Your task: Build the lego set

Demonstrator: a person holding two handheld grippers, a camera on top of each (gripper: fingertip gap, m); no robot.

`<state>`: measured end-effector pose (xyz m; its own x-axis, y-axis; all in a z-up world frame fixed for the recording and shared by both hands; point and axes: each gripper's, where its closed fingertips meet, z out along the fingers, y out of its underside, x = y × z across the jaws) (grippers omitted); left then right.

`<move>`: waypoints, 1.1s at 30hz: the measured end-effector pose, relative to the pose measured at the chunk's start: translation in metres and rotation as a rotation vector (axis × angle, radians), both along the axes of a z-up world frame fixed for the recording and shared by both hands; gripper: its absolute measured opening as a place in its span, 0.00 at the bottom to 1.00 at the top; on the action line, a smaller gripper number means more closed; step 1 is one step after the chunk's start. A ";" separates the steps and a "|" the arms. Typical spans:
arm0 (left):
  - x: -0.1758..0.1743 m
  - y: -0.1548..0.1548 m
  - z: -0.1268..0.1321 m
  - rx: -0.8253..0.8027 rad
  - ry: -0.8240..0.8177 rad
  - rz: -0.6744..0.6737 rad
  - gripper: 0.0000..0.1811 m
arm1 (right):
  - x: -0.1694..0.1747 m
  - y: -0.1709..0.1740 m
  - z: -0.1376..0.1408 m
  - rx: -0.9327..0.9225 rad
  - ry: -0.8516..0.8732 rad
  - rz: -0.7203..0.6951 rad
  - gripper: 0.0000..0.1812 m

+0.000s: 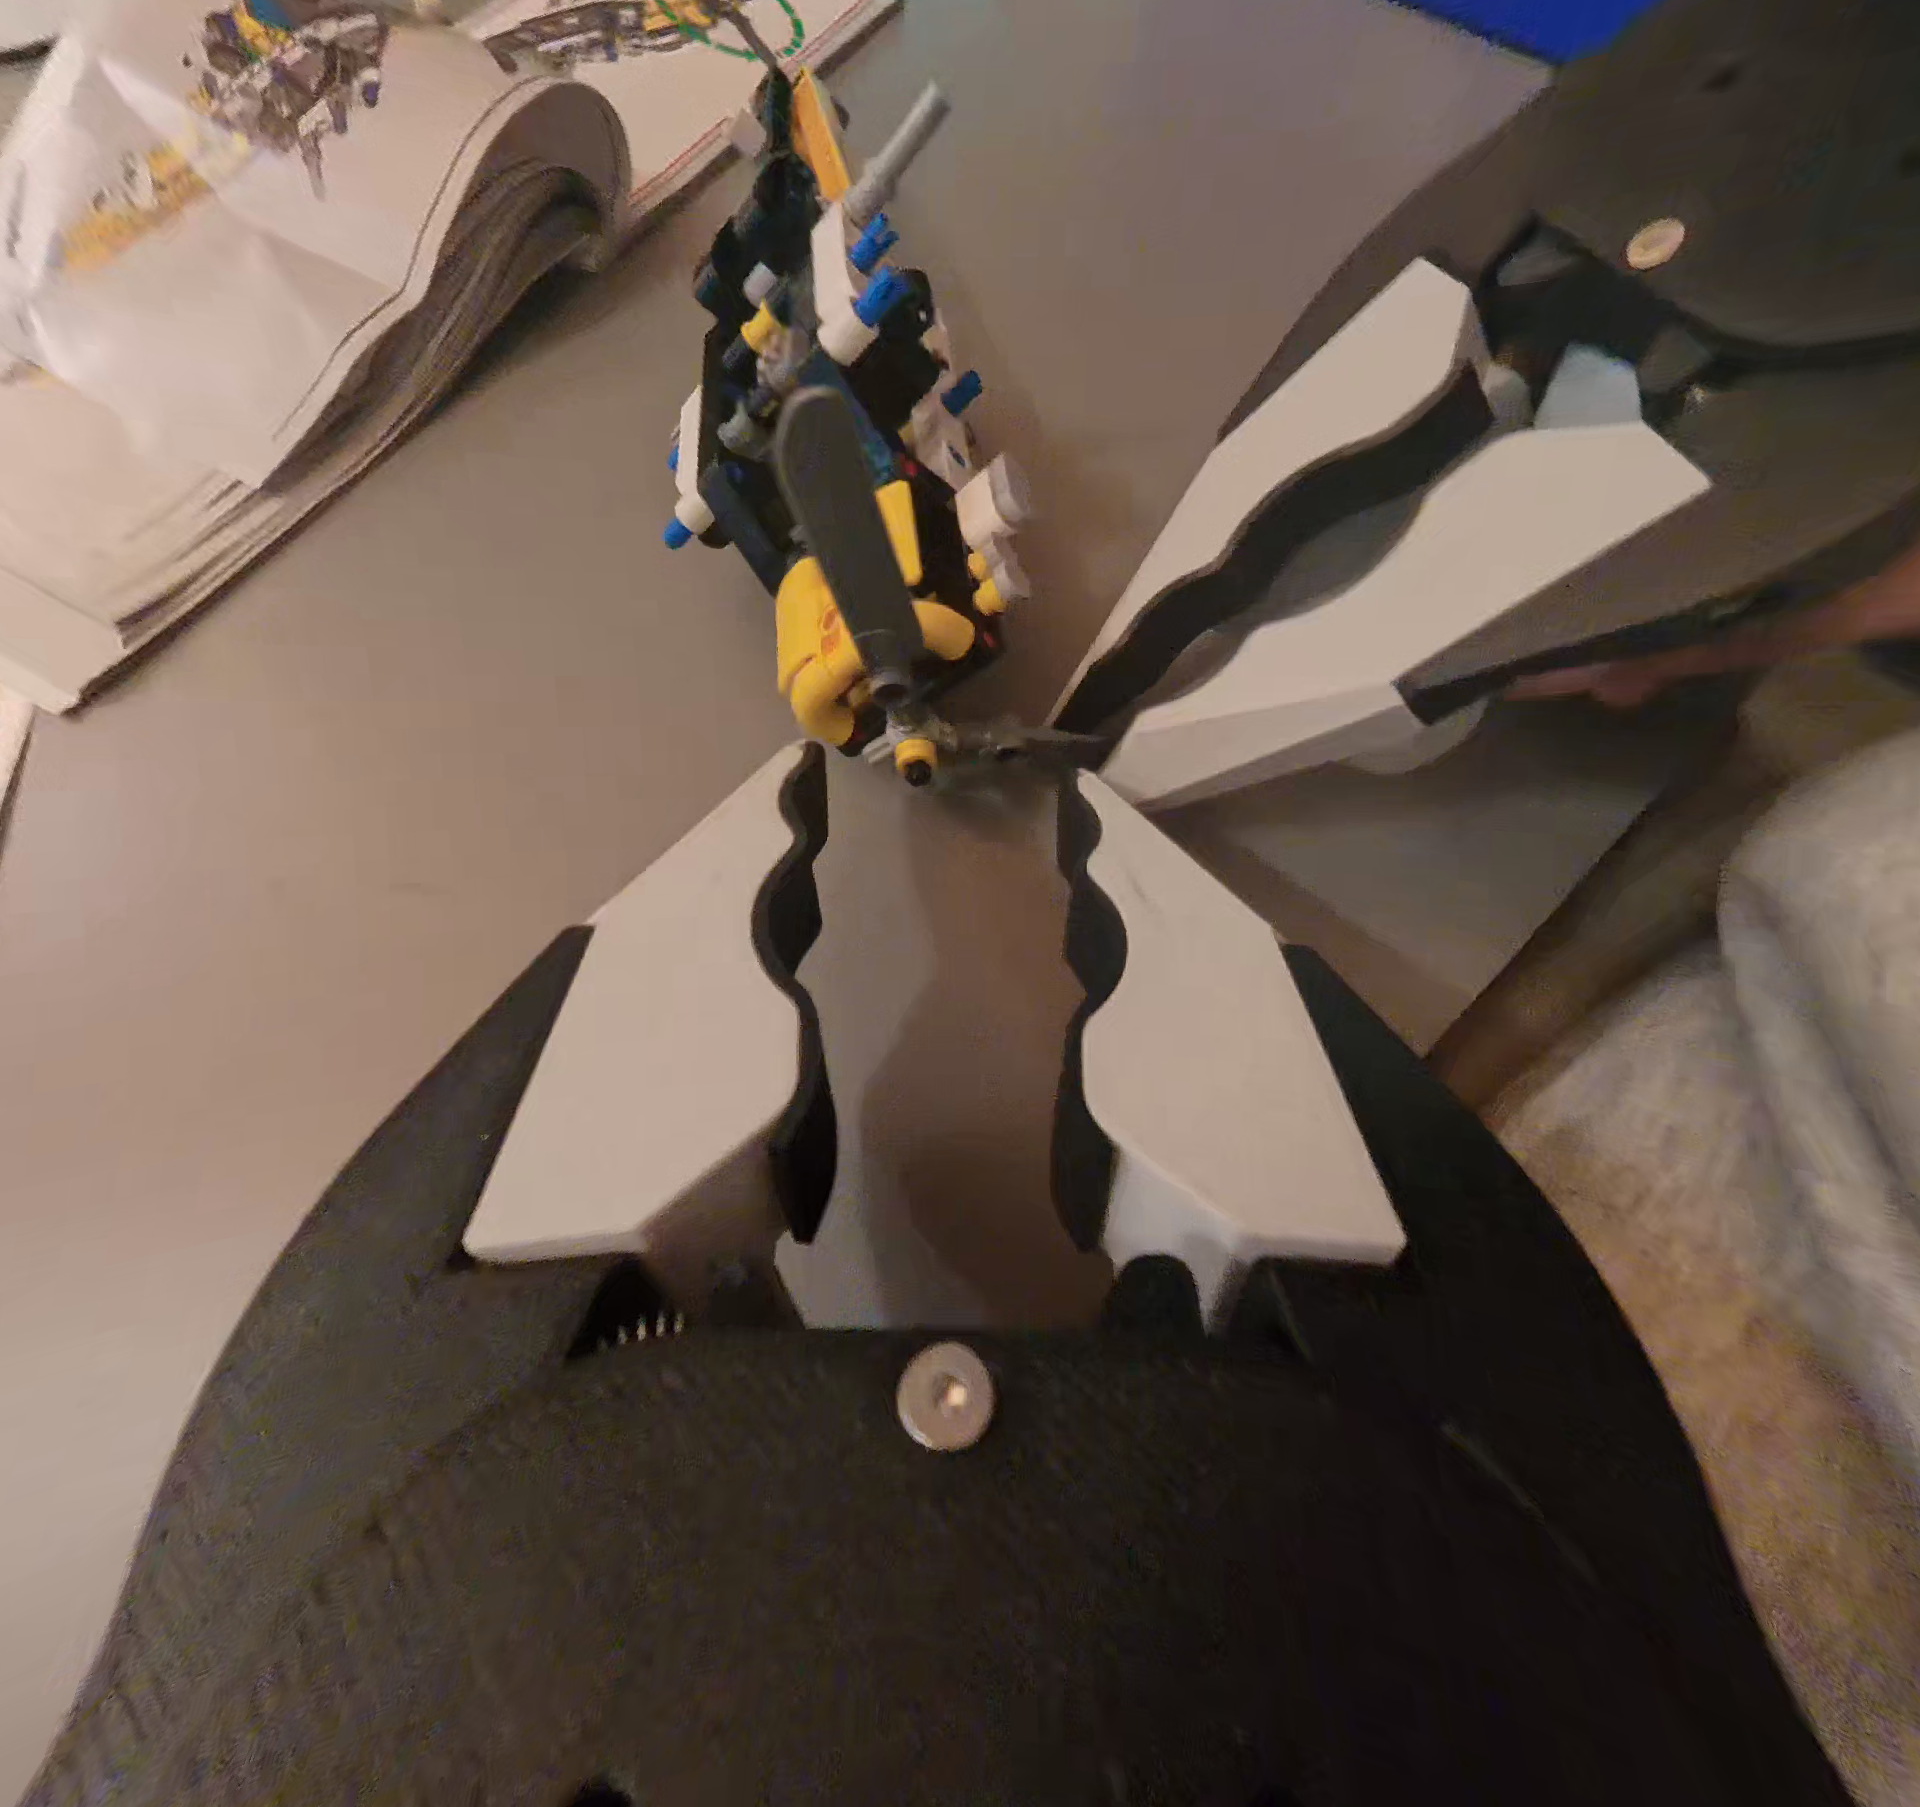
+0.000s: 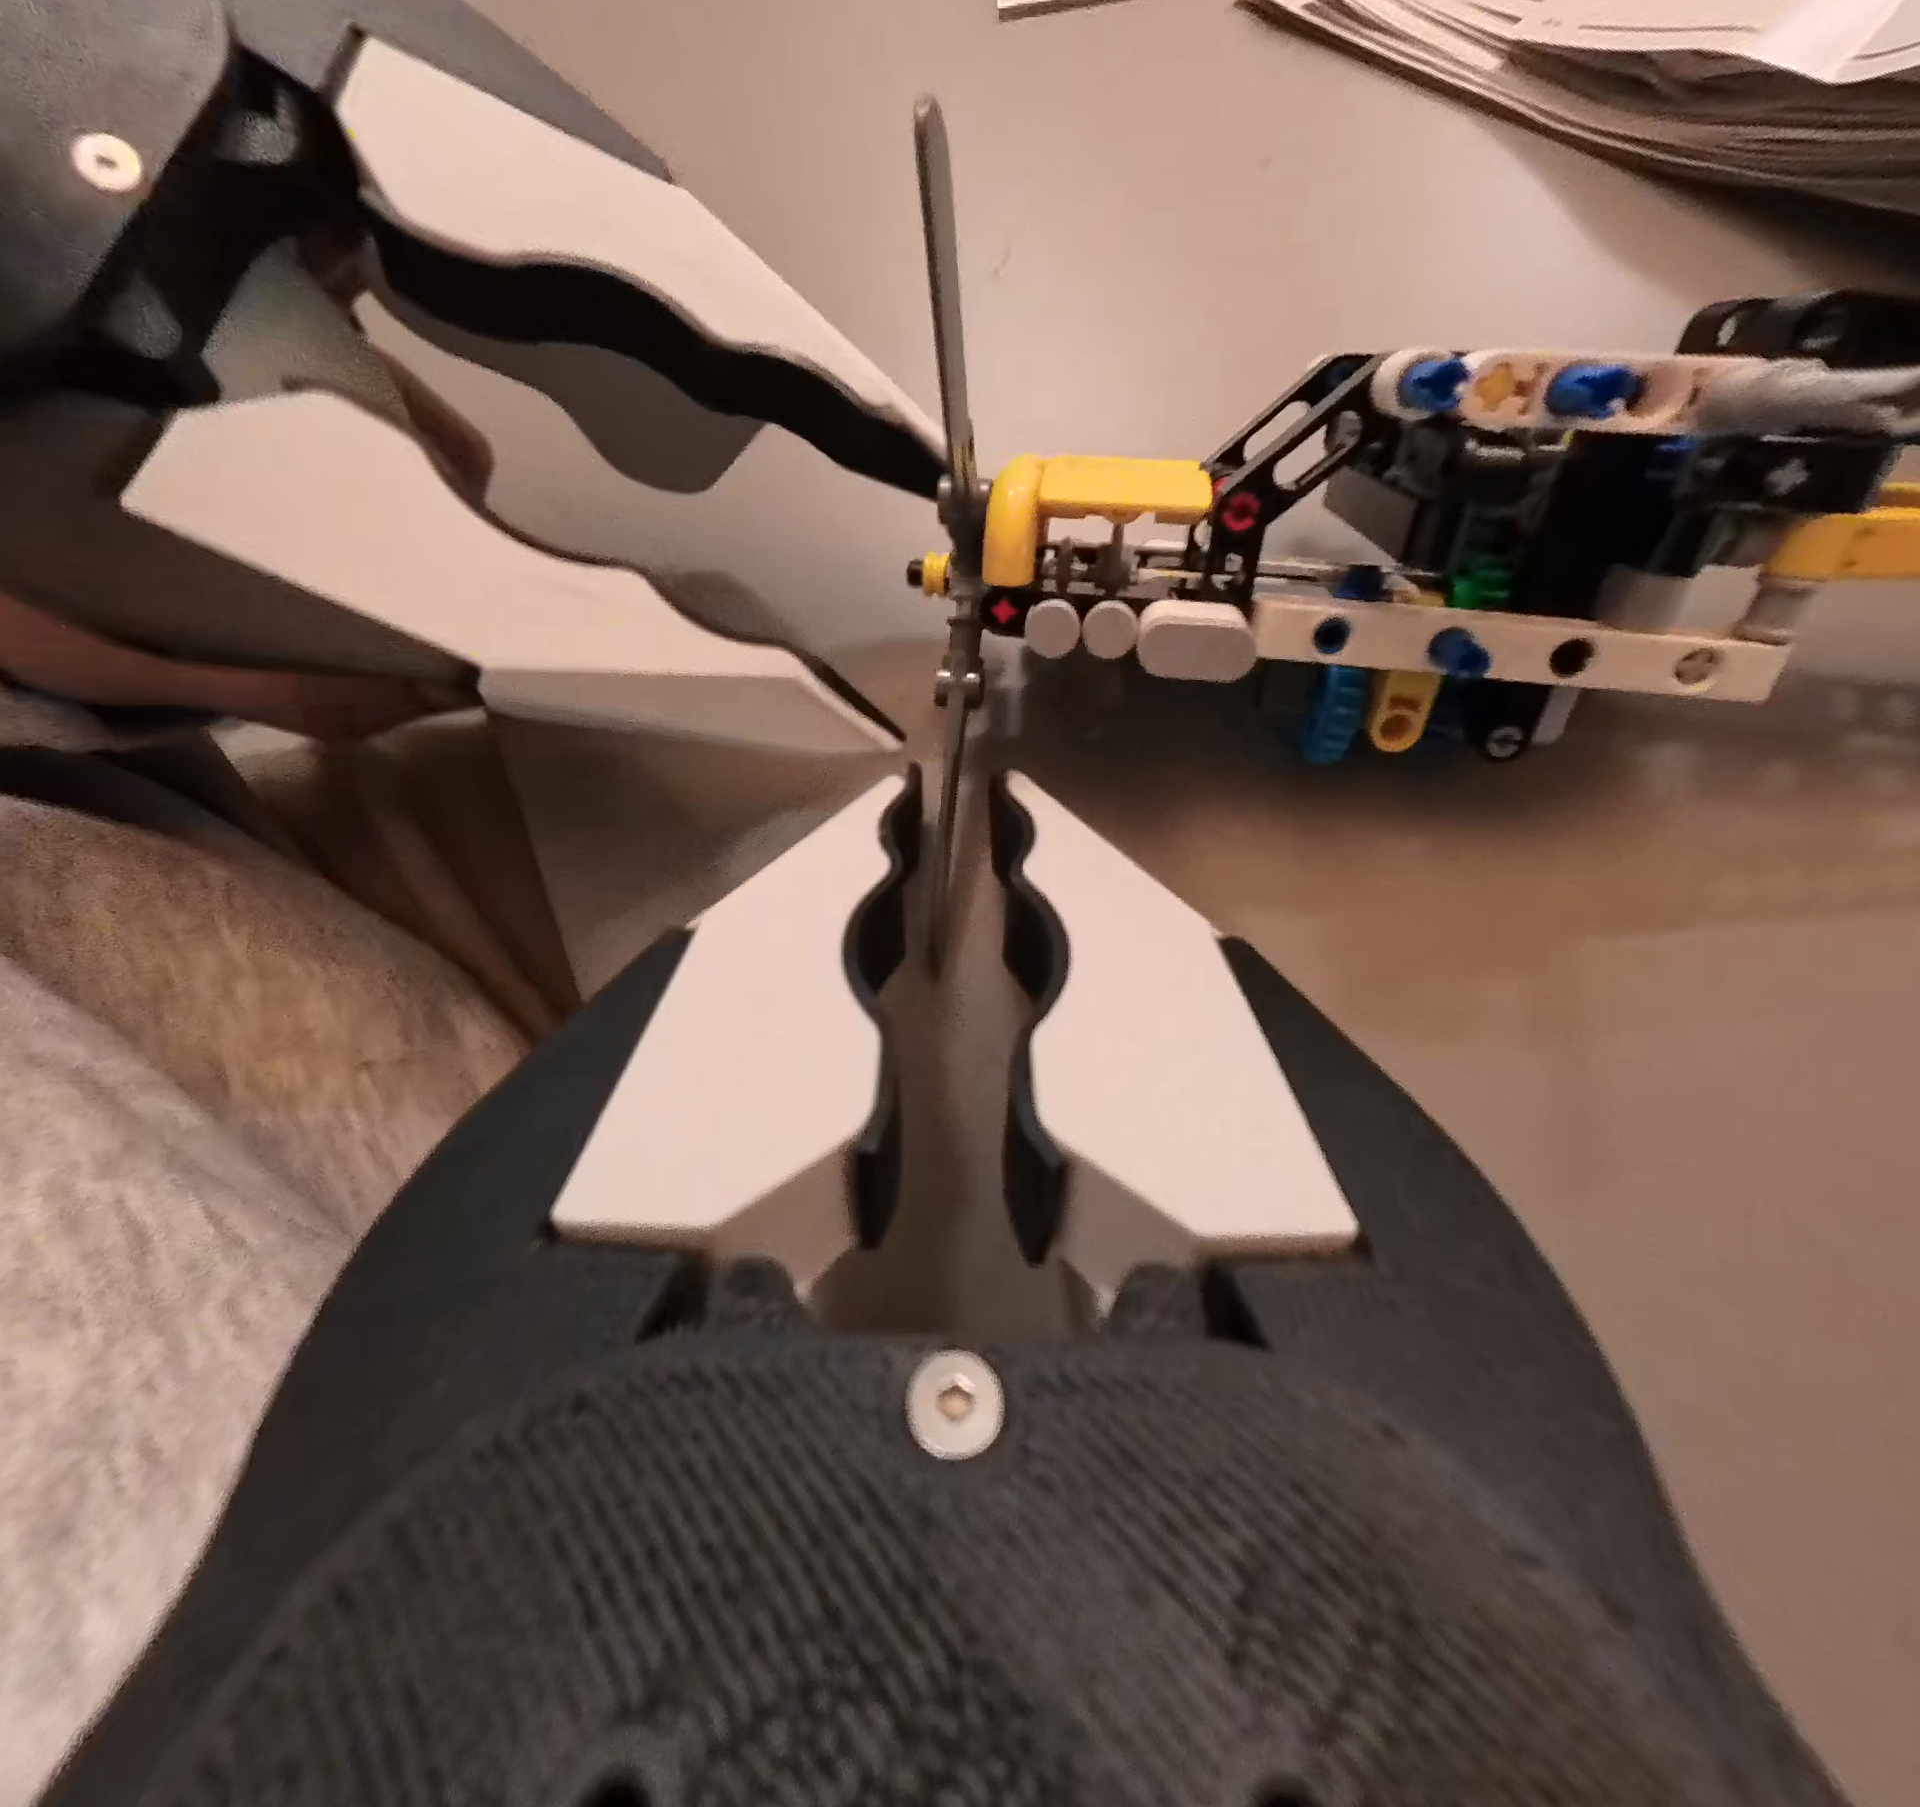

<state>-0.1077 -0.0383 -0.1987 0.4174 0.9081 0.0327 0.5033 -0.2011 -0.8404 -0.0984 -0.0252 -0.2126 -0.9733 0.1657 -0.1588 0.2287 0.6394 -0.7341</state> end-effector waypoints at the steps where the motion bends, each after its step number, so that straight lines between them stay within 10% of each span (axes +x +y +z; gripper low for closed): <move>1: 0.000 0.000 -0.002 -0.035 0.012 0.002 0.24 | 0.000 -0.001 0.000 0.000 -0.003 0.001 0.06; 33: -0.008 -0.003 -0.002 -0.229 0.029 0.013 0.23 | -0.001 -0.003 -0.003 0.006 -0.101 0.048 0.01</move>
<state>-0.1156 -0.0411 -0.2009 0.4030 0.8959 -0.1869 0.4831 -0.3817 -0.7880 -0.0995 -0.0280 -0.2154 -0.9591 0.1201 -0.2561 0.2704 0.6555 -0.7051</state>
